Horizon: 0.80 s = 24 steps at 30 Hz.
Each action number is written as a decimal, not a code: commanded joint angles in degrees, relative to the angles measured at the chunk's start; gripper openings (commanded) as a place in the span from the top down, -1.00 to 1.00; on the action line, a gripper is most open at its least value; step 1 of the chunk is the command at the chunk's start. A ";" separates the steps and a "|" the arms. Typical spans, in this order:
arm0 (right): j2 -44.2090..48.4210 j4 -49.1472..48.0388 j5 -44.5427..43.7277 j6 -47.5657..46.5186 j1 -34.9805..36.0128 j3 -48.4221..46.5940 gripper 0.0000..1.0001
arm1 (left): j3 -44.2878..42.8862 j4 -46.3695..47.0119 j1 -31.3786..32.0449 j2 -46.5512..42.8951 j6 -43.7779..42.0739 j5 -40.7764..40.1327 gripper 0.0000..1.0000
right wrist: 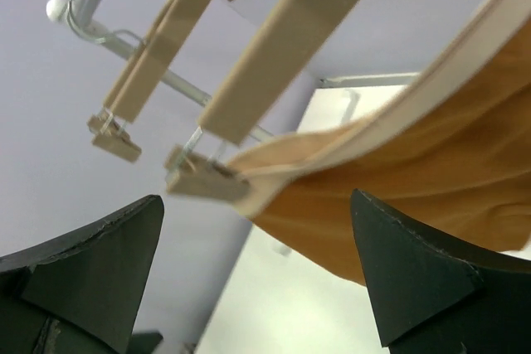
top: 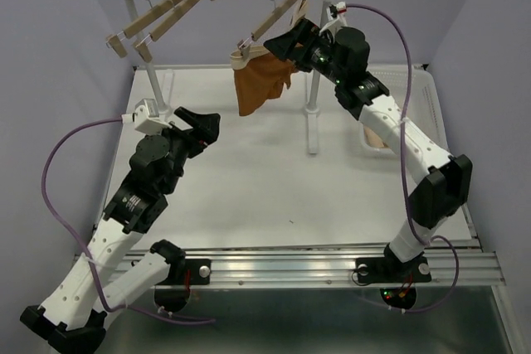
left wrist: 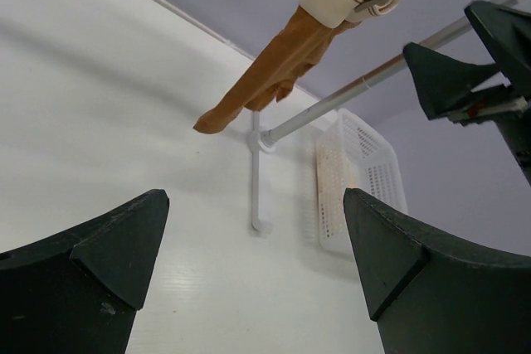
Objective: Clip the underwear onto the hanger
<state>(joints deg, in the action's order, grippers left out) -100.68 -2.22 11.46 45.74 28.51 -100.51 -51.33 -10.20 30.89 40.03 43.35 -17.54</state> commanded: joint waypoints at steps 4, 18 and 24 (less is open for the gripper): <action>13.66 3.97 -0.47 -15.84 -0.21 13.03 -1.00 | -1.57 0.62 -0.05 2.42 -0.37 -2.59 -0.98; 33.88 20.93 -35.27 -15.07 -2.85 40.29 -1.00 | -0.52 -1.67 -0.31 5.84 2.26 -9.62 -0.98; 38.63 22.26 -40.98 -12.69 -2.85 47.15 -1.00 | -2.55 -4.92 -0.66 8.48 2.18 -11.90 -0.98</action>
<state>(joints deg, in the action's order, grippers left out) -65.45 18.31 -22.26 31.79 25.78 -55.16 -51.48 -13.91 30.63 47.59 45.39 -25.67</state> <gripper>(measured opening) 0.995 0.990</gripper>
